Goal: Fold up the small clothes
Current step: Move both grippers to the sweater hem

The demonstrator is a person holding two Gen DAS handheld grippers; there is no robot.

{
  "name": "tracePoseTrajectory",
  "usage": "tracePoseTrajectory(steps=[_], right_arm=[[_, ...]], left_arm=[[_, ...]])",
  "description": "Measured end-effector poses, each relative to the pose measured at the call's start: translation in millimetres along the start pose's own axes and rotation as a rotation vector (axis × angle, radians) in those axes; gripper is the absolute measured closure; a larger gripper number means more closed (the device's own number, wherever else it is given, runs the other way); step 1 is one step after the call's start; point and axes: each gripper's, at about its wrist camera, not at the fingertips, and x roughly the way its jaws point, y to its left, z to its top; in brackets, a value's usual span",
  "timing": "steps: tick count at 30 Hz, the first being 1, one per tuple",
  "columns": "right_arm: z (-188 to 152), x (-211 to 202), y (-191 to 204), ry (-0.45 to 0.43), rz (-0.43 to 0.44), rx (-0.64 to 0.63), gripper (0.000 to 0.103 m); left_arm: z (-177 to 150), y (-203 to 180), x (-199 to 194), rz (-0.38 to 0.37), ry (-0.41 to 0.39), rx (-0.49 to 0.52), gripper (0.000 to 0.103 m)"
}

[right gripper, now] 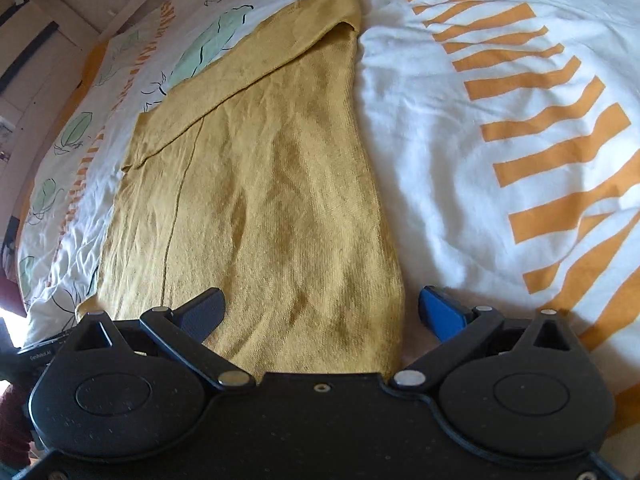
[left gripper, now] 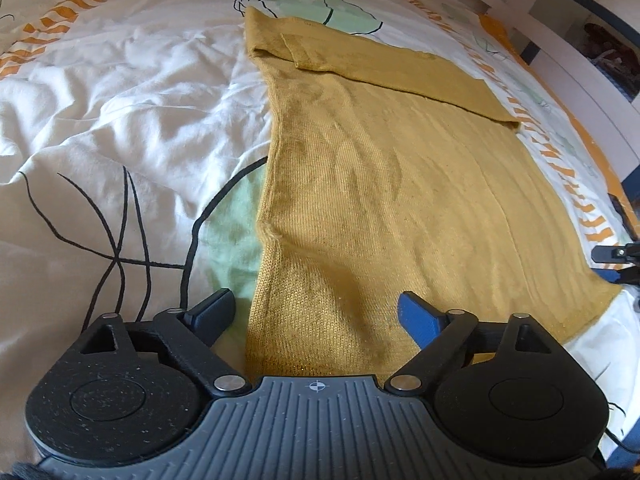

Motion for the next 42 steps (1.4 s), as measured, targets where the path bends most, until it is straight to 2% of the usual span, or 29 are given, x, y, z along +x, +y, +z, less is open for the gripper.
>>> tracePoseTrajectory(steps=[2,10,12,13,14,21,27,30,32,35,40,42], right_arm=[[0,1,1,0.0,-0.001,-0.004,0.0],[0,4,1,0.002,0.001,-0.009,0.0],[1,3,-1,0.004,0.011,0.0,0.0],[2,3,-1,0.007,0.016,0.005,0.0],[2,3,-2,0.013,0.023,0.011,0.0],[13,-1,-11,0.091,0.098,0.089,0.001],[18,-2,-7,0.181,0.119,0.065,0.005],[16,-3,-4,0.201,0.114,0.033,0.008],[16,-3,-2,0.209,0.103,0.01,0.011],[16,-3,-2,0.215,0.094,-0.007,0.014],[16,-3,-1,0.216,0.077,-0.034,0.018],[17,-4,-2,0.215,0.08,-0.028,0.019]], left_arm=[[1,-2,3,-0.019,0.009,0.012,0.001],[0,-1,4,-0.036,0.003,0.012,0.002],[0,1,1,-0.042,-0.011,-0.001,0.008],[-1,2,-1,-0.037,-0.021,-0.006,0.019],[-1,3,-3,-0.031,-0.026,-0.014,0.026],[-1,5,-8,-0.066,-0.019,-0.034,0.028],[-3,5,-13,-0.111,0.0,-0.031,0.029],[-3,5,-13,-0.109,0.003,-0.043,0.034],[-3,6,-14,-0.097,0.003,-0.056,0.043],[-2,9,-17,-0.097,-0.006,-0.083,0.049],[-2,18,-27,-0.124,-0.032,-0.15,0.051],[-2,20,-29,-0.125,-0.034,-0.167,0.056]])
